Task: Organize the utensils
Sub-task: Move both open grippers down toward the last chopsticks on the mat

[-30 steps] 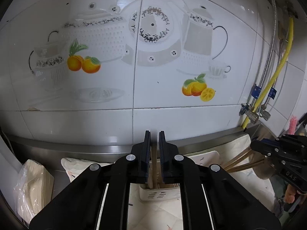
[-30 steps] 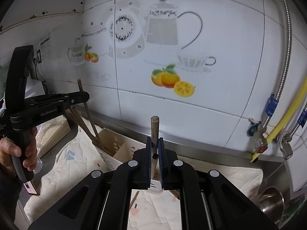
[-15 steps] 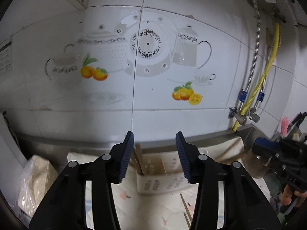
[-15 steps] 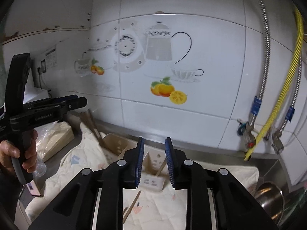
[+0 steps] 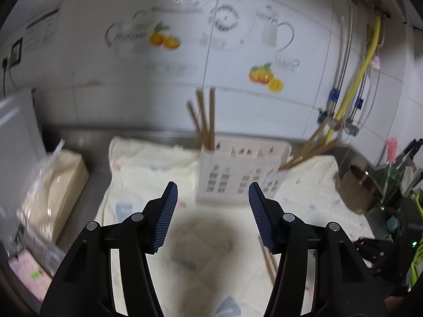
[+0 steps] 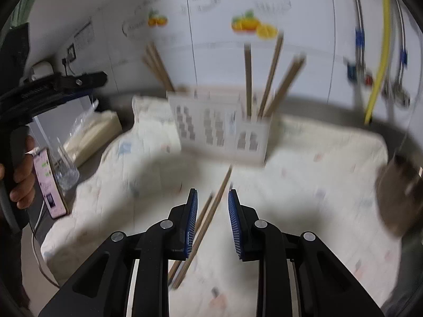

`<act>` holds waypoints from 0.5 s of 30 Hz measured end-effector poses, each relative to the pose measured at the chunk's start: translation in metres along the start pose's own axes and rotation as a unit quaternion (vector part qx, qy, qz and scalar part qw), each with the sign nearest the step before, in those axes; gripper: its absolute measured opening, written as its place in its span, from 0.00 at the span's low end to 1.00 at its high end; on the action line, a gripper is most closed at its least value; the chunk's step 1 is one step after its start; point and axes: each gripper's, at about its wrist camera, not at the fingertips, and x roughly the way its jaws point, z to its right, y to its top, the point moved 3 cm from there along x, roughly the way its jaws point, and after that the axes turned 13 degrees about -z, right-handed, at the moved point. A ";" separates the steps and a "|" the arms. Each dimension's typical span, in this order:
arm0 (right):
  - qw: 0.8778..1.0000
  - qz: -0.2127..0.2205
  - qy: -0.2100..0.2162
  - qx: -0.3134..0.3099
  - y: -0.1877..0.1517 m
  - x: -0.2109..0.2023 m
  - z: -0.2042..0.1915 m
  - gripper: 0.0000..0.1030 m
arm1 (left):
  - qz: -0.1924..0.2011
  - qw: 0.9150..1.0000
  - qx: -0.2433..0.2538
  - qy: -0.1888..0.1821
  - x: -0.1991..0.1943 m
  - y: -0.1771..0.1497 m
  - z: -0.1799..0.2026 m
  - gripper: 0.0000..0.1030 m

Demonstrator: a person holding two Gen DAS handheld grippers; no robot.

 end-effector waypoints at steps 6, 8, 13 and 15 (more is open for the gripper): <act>0.999 -0.036 0.014 0.035 -0.041 0.035 -0.009 0.16 | -0.021 1.000 -0.022 0.008 0.006 -0.039 -0.015 0.55; 0.998 -0.042 0.010 0.040 -0.049 0.041 -0.011 0.15 | -0.027 0.999 -0.025 0.011 0.007 -0.049 -0.018 0.55; 0.997 -0.049 0.012 0.059 -0.055 0.053 -0.014 0.12 | -0.042 0.999 -0.029 0.013 0.011 -0.070 -0.022 0.55; 0.996 -0.054 0.020 0.067 -0.055 0.057 -0.015 0.11 | -0.048 0.998 -0.030 0.012 0.013 -0.077 -0.023 0.55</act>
